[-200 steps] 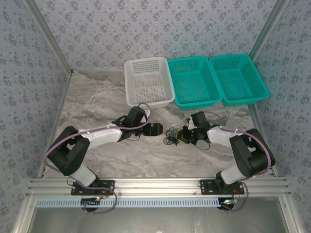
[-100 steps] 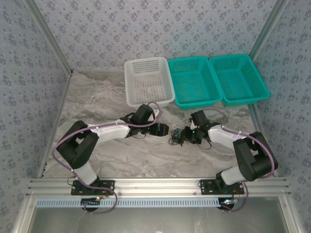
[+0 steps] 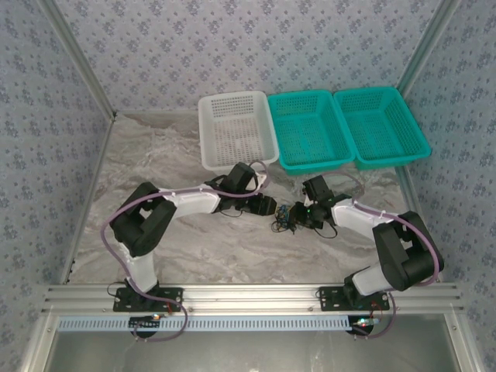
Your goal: Untangle the cables
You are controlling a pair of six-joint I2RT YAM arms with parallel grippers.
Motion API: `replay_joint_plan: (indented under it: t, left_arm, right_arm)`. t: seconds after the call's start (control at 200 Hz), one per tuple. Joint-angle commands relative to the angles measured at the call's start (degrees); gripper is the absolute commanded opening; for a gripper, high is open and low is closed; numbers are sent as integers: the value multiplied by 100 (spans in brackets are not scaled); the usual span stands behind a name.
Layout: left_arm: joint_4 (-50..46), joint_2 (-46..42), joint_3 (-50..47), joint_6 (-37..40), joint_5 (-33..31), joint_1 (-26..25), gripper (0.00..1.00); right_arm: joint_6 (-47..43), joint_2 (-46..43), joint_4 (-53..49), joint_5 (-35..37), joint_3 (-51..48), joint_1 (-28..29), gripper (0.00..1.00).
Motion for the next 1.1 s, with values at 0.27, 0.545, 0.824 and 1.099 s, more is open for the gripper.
replay_joint_plan:
  t: [0.27, 0.545, 0.824, 1.099]
  left_arm:
    - [-791, -190, 675, 632, -873, -649, 65]
    - [-1369, 14, 1033, 909, -2199, -952, 56]
    - [-1538, 216, 1349, 1338, -1942, -1090, 54]
    - [-1824, 374, 1465, 1280, -2534, -1110, 39]
  right_arm:
    - [33, 304, -620, 695, -123, 59, 30]
    - [37, 307, -616, 723, -101, 106, 30]
    - [33, 310, -589, 707, -79, 120, 30]
    - [253, 244, -520, 645, -78, 119, 30]
